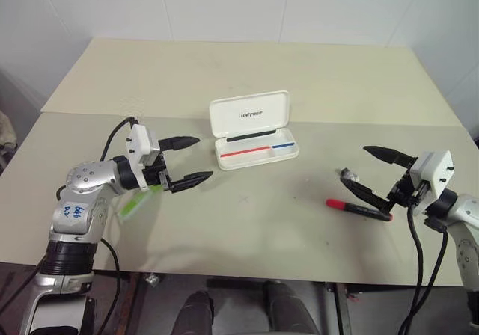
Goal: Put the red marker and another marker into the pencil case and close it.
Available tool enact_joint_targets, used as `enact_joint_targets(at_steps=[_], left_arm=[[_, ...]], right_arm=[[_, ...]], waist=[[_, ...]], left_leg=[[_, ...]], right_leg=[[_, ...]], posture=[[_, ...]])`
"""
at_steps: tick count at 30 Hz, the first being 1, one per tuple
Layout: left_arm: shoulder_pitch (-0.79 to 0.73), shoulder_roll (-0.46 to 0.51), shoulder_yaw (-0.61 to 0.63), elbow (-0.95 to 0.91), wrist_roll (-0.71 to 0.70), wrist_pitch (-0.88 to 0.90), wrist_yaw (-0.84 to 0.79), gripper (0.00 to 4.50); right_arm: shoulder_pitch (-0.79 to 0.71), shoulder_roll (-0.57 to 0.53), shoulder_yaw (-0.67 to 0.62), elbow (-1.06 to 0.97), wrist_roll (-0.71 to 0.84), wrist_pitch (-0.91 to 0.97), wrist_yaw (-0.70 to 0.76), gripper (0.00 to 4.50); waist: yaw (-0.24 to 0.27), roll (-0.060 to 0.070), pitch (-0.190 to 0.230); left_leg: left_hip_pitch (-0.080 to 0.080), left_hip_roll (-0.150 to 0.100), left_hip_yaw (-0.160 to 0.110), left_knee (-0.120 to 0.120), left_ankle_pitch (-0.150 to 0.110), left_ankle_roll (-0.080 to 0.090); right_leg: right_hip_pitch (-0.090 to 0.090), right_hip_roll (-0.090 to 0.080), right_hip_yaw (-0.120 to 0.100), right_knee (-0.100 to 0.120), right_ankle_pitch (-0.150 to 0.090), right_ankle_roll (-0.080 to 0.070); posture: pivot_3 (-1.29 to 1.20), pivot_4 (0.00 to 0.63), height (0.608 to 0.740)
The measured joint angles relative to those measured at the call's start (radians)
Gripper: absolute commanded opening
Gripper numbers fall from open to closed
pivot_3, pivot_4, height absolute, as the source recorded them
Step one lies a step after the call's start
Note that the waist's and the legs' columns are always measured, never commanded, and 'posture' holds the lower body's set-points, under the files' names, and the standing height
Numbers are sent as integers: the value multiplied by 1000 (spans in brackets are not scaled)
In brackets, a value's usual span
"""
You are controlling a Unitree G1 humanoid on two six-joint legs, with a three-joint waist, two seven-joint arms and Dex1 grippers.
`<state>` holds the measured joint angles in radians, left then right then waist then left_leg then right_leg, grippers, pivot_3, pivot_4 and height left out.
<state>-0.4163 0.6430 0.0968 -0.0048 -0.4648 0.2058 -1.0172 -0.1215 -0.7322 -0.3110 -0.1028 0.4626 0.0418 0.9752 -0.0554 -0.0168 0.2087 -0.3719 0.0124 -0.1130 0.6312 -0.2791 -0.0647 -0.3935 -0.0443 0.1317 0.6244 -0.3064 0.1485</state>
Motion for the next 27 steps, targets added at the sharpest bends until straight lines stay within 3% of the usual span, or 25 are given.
enact_joint_targets(at_steps=[16, 19, 23, 27], left_arm=[[-61, 79, -22, 35, 20, 11, -117, 4469], [-83, 80, -56, 73, 49, -15, -159, 3843], [-137, 70, -112, 121, 96, -35, -180, 2569], [-231, 50, -182, 214, 185, -80, -190, 2569]], right_arm=[[-198, 66, 153, 47, -10, 2, 21, 4500], [-223, 112, 194, 50, -15, -2, 22, 4500], [-254, 150, 232, 61, -22, -4, 24, 4500], [-268, 156, 250, 40, -21, 3, 31, 4500]], waist=[[0, -1, 0], [0, -1, 1], [1, -1, 1], [6, -2, 2]], left_leg=[[0, 0, 0, -2, 0, -1], [0, 0, 0, -2, 0, -1], [-1, 0, 0, -2, 0, -1], [-1, 0, 0, -2, 1, -1]], right_leg=[[0, 0, 0, -1, 0, 0], [-1, 0, 0, -1, 0, 0], [-1, 0, -1, -1, 0, 0], [-1, 0, -1, -1, 0, 0]], posture=[[0, 150, 740], [0, 150, 740], [0, 150, 740], [0, 150, 740]])
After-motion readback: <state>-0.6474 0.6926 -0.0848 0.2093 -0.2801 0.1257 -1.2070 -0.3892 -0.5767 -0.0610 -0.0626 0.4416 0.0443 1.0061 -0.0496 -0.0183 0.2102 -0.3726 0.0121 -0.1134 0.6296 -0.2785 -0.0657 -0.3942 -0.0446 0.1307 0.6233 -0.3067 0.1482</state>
